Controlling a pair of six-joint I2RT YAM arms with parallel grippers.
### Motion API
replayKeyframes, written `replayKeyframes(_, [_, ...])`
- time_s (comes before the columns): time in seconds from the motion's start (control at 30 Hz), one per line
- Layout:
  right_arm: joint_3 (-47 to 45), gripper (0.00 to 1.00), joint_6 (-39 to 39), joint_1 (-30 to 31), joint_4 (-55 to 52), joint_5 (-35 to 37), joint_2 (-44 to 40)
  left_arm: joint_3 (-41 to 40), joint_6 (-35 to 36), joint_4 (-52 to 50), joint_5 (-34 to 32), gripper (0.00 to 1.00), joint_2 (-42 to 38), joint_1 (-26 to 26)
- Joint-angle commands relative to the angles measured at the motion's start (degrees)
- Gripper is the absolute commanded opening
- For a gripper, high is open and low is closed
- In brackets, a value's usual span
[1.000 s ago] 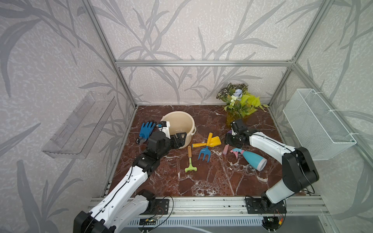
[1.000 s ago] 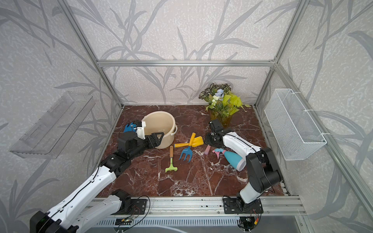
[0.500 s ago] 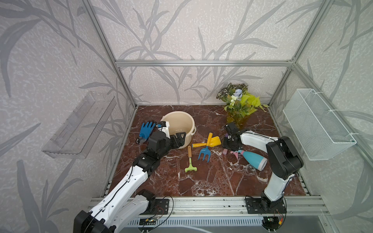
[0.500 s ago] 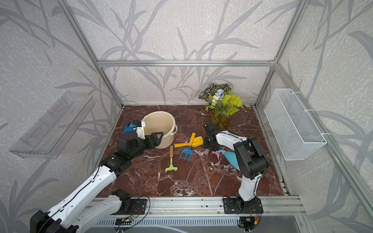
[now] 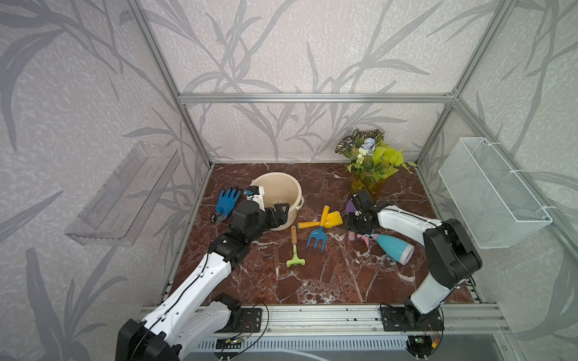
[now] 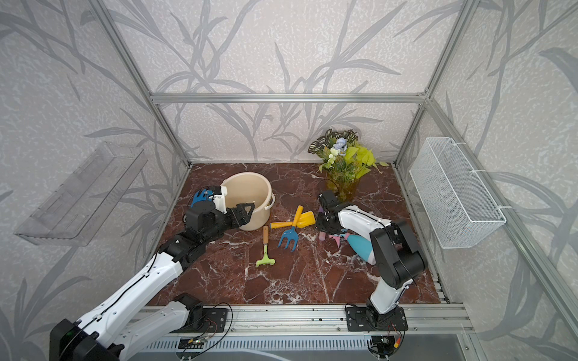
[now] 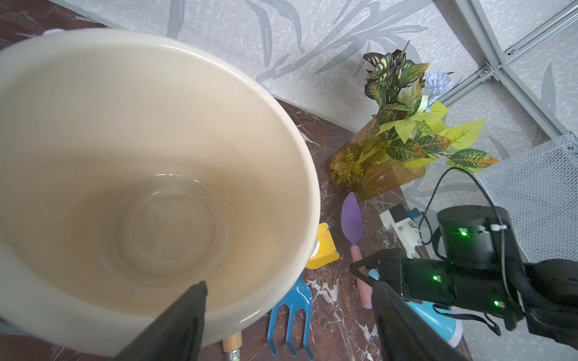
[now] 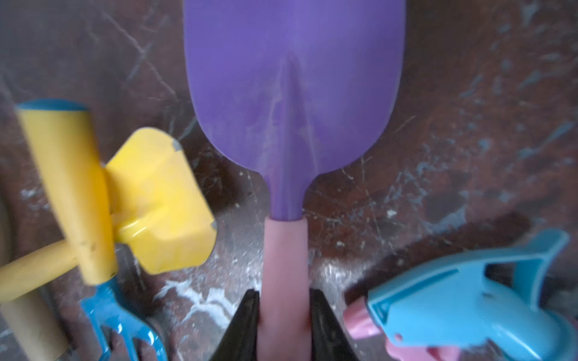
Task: Organize the gardening tools
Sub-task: Pick up the gardening tool from the center of the board.
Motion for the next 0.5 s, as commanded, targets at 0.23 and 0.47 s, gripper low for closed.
replayKeyframes(0.23, [-2.1, 0.09, -15.5, 10.4, 0.5, 0.0, -19.6, 9.2, 2.4, 1.1, 9.0, 0.76, 3.5, -0.4])
replayKeyframes(0.47, [-0.7, 0.09, -23.0, 19.2, 3.4, -0.6, -25.7, 13.5, 2.5, 2.7, 15.5, 0.83, 7.0, -1.7])
